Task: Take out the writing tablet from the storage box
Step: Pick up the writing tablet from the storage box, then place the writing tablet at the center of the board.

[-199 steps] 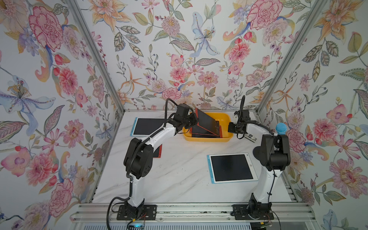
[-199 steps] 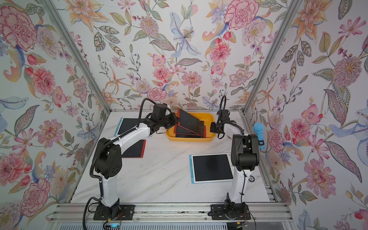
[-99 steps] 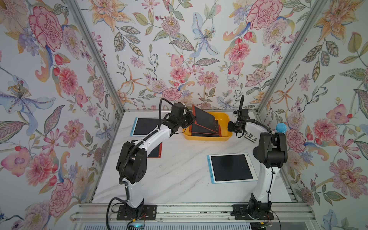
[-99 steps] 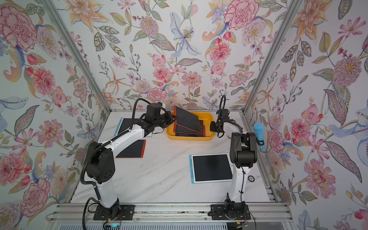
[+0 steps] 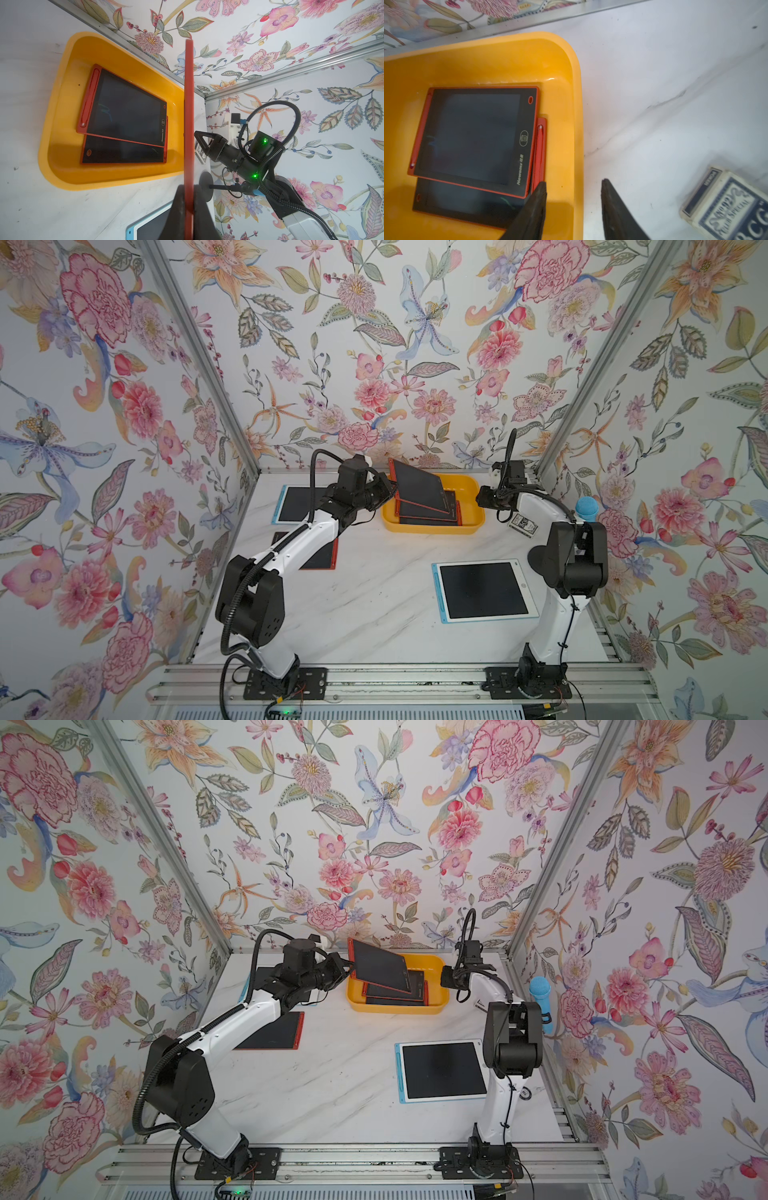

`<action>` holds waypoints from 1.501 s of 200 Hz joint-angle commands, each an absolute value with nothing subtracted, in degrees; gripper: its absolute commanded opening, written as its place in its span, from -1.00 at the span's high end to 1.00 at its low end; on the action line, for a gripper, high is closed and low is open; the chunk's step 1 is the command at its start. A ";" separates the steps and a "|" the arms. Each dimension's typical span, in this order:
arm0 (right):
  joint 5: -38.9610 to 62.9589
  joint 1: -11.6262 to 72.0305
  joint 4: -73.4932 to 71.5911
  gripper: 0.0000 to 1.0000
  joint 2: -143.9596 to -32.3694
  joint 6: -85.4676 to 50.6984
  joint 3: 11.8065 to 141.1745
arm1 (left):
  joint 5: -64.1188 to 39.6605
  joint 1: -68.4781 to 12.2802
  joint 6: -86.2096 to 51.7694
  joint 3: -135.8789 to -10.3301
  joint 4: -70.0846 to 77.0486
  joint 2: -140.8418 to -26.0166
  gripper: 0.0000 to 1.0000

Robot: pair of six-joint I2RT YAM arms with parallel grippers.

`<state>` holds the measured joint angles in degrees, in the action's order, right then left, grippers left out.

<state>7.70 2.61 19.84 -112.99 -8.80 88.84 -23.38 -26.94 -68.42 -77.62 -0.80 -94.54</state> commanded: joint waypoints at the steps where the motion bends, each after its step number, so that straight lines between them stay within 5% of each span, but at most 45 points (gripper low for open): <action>1: 6.26 3.38 20.49 0.10 -108.46 -8.83 88.80 | -26.19 -25.56 -68.90 -74.80 2.30 -89.19 1.00; 60: 5.55 6.59 20.83 -0.12 -103.56 -11.01 84.64 | -30.45 -23.53 -66.04 -64.83 -2.31 -78.58 1.00; 95: 4.53 9.93 20.91 -0.82 -99.52 -12.78 81.04 | -33.34 -22.79 -65.12 -57.03 -3.11 -72.08 1.00; 113: 4.26 11.47 20.92 -0.97 -97.01 -14.40 78.97 | -35.96 -22.45 -64.04 -53.06 -2.98 -69.30 1.00; 196: 2.73 16.73 20.07 -1.00 -85.77 -21.47 66.83 | -40.24 -19.52 -67.73 -31.92 5.45 -58.20 1.00; 300: 2.81 17.66 17.08 -1.00 -77.82 -27.25 55.49 | -41.33 -16.93 -70.14 -20.17 25.14 -64.71 1.00</action>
